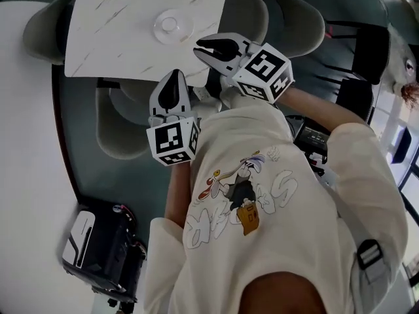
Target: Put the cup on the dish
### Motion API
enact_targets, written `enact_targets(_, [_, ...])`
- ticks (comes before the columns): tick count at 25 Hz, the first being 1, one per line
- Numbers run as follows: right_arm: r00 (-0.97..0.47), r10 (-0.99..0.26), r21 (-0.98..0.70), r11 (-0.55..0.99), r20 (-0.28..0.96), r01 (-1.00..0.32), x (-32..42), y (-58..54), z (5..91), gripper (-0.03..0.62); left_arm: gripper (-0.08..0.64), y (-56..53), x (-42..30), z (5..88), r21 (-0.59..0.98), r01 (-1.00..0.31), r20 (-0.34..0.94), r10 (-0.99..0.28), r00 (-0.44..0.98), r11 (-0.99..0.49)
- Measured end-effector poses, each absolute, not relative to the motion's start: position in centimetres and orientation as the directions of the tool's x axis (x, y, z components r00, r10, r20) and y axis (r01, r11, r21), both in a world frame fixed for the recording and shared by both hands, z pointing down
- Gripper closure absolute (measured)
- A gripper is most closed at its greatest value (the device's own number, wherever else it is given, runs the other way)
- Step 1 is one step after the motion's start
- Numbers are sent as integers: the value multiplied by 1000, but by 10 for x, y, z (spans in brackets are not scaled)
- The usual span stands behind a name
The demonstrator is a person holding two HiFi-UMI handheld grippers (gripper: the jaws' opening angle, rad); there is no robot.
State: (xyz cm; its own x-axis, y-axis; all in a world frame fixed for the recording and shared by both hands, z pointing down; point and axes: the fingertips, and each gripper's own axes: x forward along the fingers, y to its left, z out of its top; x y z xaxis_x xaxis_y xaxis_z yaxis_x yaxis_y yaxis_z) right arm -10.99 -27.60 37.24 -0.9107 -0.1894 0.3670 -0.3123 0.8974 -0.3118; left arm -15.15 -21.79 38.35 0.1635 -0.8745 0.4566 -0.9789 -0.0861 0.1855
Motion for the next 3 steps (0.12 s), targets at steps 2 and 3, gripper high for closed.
enact_targets(2, [-916,-162,-317,904,366,-286,-116,-272,374,540,557,-213,-151,389,190,-979,465,-872,150,-67])
enact_targets(3, [-919,-148,-319,908,365,-273,-119,-270,374,540,557,-210,-150,391,192,-980,470,-871,144,-58])
